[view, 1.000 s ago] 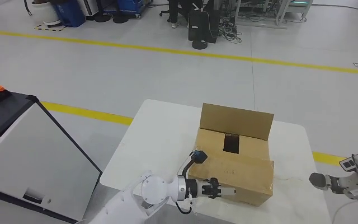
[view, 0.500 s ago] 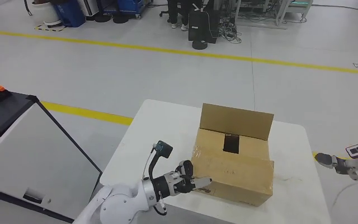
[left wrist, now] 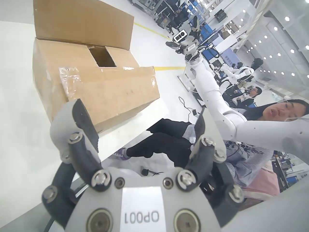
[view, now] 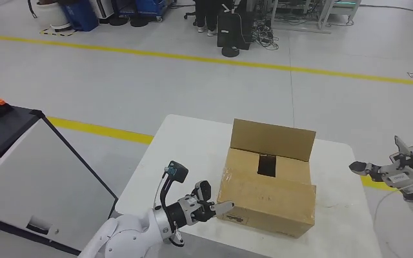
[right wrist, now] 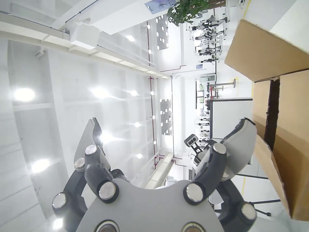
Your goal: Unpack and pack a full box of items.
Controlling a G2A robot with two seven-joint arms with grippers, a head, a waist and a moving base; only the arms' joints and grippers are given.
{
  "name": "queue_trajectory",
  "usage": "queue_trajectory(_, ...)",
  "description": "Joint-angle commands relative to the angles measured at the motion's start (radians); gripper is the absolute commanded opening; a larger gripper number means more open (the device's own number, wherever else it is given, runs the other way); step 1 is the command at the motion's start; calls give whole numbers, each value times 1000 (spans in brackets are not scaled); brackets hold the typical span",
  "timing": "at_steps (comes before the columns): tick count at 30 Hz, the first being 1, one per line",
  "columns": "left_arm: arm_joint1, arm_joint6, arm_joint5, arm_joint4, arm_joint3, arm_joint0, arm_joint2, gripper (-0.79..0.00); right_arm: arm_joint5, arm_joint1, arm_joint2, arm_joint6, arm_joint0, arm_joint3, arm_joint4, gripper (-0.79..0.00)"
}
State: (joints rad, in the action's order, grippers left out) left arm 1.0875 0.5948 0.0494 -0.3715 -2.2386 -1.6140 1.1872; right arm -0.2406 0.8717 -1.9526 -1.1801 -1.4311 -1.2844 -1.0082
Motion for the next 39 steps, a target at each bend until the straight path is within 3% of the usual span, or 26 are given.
queue_trajectory(1,0,0,0,0,0,0,0,0,0,0,0,0,0,0,0,0)
queue_trajectory(8,0,0,0,0,0,0,0,0,13,0,-2,14,0,-3,10,0)
queue_trajectory(14,0,0,0,0,0,0,0,0,216,13,38,173,13,-40,100,0)
queue_trajectory(17,0,0,0,0,0,0,0,0,282,22,89,205,49,-23,119,0)
queue_trajectory(21,0,0,0,0,0,0,0,0,449,31,150,277,131,52,227,0)
queue_trajectory(26,0,0,0,0,0,0,0,0,468,39,223,266,242,178,272,0)
queue_trajectory(29,0,0,0,0,0,0,0,0,422,41,268,217,327,266,290,0)
queue_trajectory(39,0,0,0,0,0,0,0,0,436,69,404,241,529,451,382,0)
